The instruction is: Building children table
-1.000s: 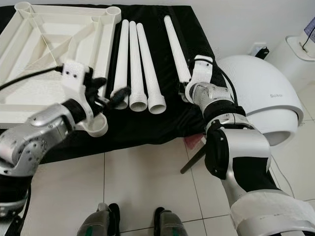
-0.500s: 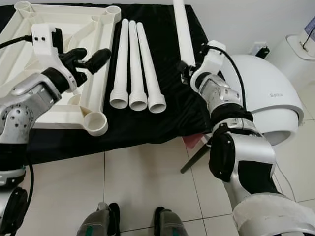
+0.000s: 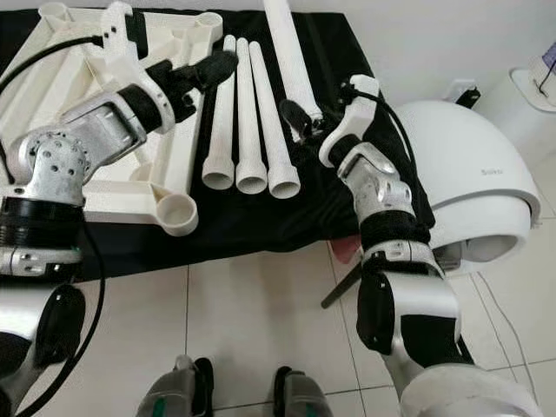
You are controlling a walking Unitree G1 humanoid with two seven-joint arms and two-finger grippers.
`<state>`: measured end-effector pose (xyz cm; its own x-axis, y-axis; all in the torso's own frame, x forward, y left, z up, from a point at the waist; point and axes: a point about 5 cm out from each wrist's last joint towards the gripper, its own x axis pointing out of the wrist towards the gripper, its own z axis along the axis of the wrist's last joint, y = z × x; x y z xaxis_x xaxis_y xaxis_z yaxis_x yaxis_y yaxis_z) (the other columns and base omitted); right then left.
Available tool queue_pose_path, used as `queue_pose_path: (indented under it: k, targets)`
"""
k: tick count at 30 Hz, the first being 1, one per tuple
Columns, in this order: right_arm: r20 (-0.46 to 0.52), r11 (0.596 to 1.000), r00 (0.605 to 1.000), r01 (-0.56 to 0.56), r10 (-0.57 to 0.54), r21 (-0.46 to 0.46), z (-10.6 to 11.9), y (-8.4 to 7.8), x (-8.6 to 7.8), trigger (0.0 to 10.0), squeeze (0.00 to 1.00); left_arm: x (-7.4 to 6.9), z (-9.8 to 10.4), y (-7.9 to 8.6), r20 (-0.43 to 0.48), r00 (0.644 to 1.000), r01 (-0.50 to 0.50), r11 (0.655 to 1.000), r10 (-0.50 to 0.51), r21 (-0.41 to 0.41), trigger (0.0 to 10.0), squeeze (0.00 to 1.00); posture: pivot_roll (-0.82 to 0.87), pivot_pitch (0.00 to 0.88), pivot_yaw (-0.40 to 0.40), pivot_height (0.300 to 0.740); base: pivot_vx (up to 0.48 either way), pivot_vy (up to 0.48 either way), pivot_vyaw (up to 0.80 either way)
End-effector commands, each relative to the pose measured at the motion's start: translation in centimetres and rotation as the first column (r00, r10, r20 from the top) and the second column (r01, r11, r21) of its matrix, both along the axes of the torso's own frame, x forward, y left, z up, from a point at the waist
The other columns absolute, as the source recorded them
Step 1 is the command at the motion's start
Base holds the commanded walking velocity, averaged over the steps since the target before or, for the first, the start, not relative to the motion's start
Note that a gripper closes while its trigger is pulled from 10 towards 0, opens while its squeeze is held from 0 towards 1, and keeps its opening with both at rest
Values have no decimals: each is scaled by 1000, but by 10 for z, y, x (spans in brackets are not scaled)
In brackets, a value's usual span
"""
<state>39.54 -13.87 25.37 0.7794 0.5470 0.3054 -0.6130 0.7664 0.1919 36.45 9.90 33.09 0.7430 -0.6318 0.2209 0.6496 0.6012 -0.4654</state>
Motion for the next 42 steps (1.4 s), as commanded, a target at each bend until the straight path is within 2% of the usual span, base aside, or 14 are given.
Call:
queue_pose_path:
  k: [1, 2, 6, 12, 19, 25, 32, 38, 39, 42]
  targets:
    - [59, 999, 997, -50, 49, 7, 5, 4, -6, 10000, 0, -13, 11, -13, 160, 938, 318, 947, -308, -43, 10000, 0, 3, 139, -10, 740, 0, 0, 0]
    - [82, 996, 992, -95, 94, 0, 4, 11, -12, 10000, 0, -10, 16, -15, 145, 931, 351, 931, -335, -97, 10000, 0, 1, 135, -7, 740, 0, 0, 0]
    - [112, 987, 981, -161, 161, -8, 5, 20, -21, 10000, 0, -2, 15, -17, 139, 940, 321, 945, -310, -59, 10000, 0, -2, 129, -1, 740, 0, 0, 0]
    - [136, 975, 966, -221, 221, -19, 5, 28, -30, 10000, 0, 6, 18, -18, 125, 951, 292, 954, -282, -67, 10000, 0, -2, 124, -2, 740, 0, 0, 0]
    - [132, 960, 951, -274, 279, -55, 0, 37, -40, 10000, 0, 14, 31, -18, 143, 965, 233, 970, -221, -75, 10000, 0, 0, 115, 4, 740, 0, 0, 0]
    - [120, 957, 950, -282, 288, -64, -6, 39, -45, 10000, 0, 11, 39, -21, 186, 956, 243, 968, -227, -64, 10000, 0, -3, 119, 10, 740, 0, 0, 0]
    - [119, 971, 964, -234, 239, -57, -6, 35, -46, 10000, 0, 3, 28, -30, 191, 948, 262, 965, -254, -16, 10000, 0, -6, 124, 18, 740, 0, 0, 0]
    - [123, 977, 970, -205, 211, -56, -5, 32, -46, 10000, 0, -4, 22, -31, 186, 942, 283, 959, -278, 3, 10000, 0, -7, 125, 19, 740, 0, 0, 0]
    - [124, 979, 971, -198, 203, -56, -5, 31, -46, 10000, 0, -5, 21, -30, 186, 942, 283, 959, -279, 5, 6000, 0, -6, 125, 19, 740, 0, 0, 0]
    - [126, 980, 973, -190, 196, -57, -4, 29, -46, 10000, 0, -7, 19, -29, 189, 943, 278, 960, -274, 4, 6000, 0, -4, 125, 17, 740, 0, 0, 0]
